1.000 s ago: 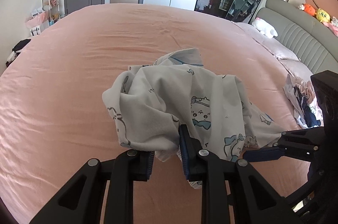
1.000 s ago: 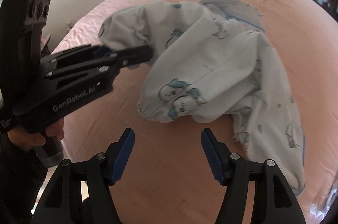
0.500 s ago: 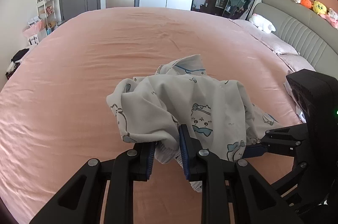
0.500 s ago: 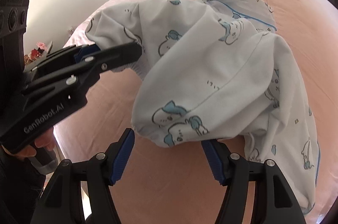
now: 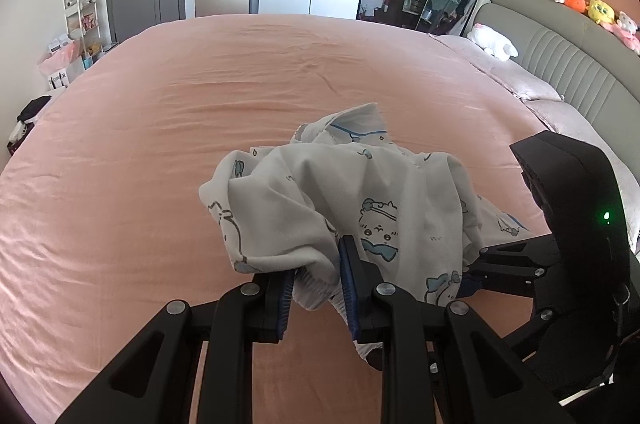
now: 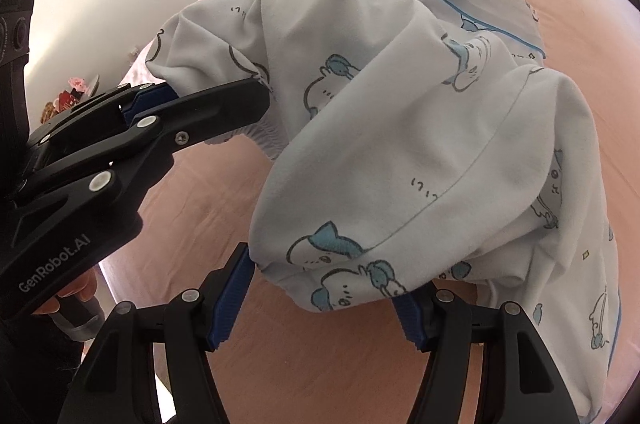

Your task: Fold clothes

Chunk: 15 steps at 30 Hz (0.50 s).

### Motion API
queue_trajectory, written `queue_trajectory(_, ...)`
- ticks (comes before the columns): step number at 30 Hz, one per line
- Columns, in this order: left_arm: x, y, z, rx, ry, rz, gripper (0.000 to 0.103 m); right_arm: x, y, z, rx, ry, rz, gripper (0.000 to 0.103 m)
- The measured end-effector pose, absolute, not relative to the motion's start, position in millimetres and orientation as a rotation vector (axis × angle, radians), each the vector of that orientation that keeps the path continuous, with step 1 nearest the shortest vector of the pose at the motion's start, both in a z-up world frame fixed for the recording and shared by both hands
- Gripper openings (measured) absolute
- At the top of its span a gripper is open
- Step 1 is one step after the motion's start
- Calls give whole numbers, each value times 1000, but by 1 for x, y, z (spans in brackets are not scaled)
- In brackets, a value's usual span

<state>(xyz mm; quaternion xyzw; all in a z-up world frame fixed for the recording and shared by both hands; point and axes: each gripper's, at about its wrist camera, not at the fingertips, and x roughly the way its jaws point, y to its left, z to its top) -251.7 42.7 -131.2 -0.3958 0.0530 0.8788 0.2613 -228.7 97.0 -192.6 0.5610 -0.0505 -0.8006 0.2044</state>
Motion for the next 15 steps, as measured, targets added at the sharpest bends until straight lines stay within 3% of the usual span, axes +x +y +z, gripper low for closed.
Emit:
queue_trajectory(4, -250, 42, -129, -1070, 151, 2382, 19, -228, 97, -194, 1557, -148, -2247, 61)
queue_trajectory(6, -248, 42, -127, -1069, 149, 2385, 19, -227, 96, -194, 1553, -133, -2269, 44)
queue_trajectory(12, -246, 39, -124, -1075, 161, 2396, 19, -227, 103, -195, 1536, -168, -2302, 22)
queue_trajectory(15, -245, 38, -123, -1078, 162, 2397, 19, -225, 108, -191, 1522, -180, -2344, 16)
